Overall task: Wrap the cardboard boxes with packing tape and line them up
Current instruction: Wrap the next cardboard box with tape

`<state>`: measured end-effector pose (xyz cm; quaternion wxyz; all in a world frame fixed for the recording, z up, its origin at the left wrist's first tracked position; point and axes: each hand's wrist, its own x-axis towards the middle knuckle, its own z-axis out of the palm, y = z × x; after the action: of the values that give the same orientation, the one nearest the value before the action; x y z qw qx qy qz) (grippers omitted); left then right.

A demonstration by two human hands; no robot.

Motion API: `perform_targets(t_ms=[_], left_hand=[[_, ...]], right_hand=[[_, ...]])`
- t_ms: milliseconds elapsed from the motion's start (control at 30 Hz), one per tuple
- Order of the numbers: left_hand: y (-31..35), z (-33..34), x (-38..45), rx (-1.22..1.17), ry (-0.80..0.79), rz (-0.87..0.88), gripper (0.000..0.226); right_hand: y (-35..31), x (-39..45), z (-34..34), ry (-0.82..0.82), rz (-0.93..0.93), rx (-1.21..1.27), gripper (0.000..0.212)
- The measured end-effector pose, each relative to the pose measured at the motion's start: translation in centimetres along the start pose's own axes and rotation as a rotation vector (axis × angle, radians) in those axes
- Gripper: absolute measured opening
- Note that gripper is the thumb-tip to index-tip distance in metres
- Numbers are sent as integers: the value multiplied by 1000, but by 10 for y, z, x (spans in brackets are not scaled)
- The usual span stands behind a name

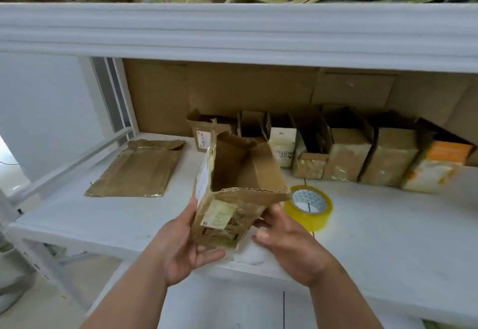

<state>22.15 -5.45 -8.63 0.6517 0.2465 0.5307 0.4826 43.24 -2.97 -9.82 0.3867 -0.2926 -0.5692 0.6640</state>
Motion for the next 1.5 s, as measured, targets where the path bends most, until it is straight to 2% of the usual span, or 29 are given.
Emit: perform_targets(t_ms=[133,200,267,367,500,633,800,900,1067,1333,1500], left_hand=[[-16,43,3,151,78,188,34],[-23,67,1,212,91,263,25],[-31,94,-4,272,48,308,27],[-45,138,-18,332,-50,339,36],[-75,209,-34,425,-255,327,52],[-113,280,-35,492,-384,327,90],[-150,362,-42,581,-485,299,110],[-166,395,-31,589,-465,270,95],[-187,433,0,621,-454,237,54],[-178,476,72,686,-409,311,41],[-172,502,113,852,-431,366,47]], right_hand=[[-12,-25,-9,256,-98,-108,55],[-20,-42,-21,308,-139,-168,46],[-27,-62,-37,343,-162,-186,42],[-35,-97,-67,405,-197,-169,43],[-51,-159,-118,508,-216,-117,51],[-65,-226,-172,606,-226,-124,50],[-71,-287,-232,712,-208,-160,45],[-69,-302,-263,774,-145,-193,48],[-67,-297,-305,850,-68,-283,51],[-69,-243,-376,913,52,-313,37],[-72,-218,-412,1000,155,-477,40]])
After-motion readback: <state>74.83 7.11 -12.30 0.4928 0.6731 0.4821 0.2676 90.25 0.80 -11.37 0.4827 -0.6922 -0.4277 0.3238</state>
